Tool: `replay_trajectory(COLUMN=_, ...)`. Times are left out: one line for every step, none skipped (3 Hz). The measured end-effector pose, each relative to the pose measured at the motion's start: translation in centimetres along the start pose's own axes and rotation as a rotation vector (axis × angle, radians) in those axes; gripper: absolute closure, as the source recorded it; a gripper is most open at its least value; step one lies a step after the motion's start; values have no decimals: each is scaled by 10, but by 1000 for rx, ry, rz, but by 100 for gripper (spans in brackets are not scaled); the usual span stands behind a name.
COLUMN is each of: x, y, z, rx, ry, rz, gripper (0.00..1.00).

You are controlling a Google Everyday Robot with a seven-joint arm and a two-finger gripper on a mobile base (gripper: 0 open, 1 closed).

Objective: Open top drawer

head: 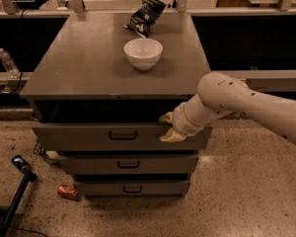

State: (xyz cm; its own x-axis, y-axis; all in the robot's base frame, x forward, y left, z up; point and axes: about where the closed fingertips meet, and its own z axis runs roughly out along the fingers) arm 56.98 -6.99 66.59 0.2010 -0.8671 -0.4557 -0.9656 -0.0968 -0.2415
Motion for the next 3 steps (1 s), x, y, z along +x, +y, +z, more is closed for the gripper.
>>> replay_trajectory(x=-1, y=-1, z=-3, rx=0, ry=0, rz=0, gripper=95)
replay_trajectory(x=-4, y=2, z=-11, rx=-11, ry=2, rz=4, gripper=97)
replay_trajectory(x=-3, y=26, z=-20, rx=-76, ry=12, rz=28, gripper=75)
